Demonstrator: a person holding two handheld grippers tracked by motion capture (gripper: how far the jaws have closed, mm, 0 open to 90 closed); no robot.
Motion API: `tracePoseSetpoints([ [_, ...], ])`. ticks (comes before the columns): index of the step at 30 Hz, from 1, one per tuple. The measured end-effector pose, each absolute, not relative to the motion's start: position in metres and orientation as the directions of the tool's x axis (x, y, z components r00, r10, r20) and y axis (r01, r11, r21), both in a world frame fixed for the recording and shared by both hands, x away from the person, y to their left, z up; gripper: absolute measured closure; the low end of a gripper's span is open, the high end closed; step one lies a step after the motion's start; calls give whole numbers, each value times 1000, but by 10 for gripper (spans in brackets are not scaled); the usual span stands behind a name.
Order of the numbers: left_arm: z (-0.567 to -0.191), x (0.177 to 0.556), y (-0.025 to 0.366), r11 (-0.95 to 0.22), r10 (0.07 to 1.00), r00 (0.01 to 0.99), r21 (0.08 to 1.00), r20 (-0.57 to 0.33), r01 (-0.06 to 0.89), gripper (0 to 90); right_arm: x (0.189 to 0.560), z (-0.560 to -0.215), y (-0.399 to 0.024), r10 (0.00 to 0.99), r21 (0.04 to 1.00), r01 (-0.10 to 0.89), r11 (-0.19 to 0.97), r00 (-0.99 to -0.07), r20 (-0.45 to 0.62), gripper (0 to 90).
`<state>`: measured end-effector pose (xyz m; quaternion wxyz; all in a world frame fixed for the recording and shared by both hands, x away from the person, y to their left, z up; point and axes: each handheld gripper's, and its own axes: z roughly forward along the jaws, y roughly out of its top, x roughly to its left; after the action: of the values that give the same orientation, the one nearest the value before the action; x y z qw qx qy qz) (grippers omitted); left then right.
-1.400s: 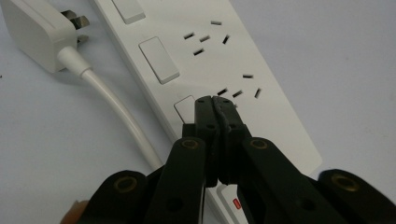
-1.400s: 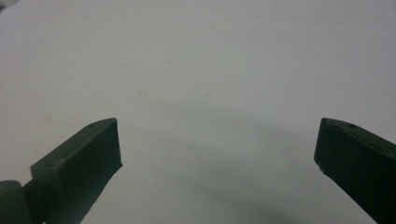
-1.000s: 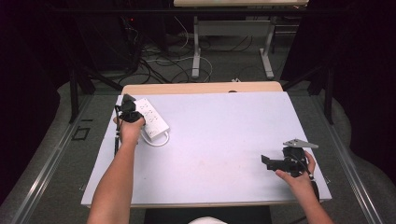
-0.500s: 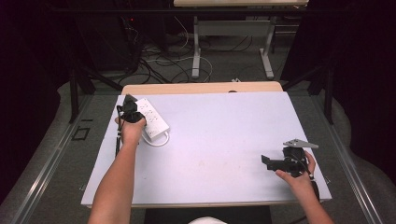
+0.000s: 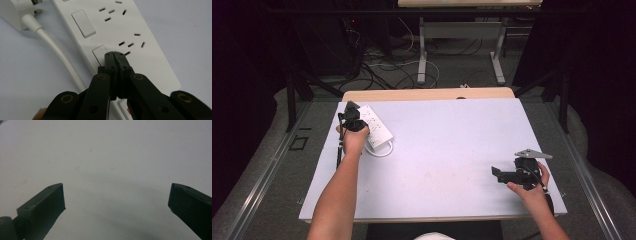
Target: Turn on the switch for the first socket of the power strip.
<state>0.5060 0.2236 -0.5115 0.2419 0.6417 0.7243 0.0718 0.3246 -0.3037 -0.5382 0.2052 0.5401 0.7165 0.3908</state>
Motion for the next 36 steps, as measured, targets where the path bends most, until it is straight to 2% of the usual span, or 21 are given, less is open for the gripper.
tracePoseSetpoints([
  [36,-515,509,232,227,935,-102,351,-339,909,900,324,-537,-305,932,782,612,119,-341,124,4],
])
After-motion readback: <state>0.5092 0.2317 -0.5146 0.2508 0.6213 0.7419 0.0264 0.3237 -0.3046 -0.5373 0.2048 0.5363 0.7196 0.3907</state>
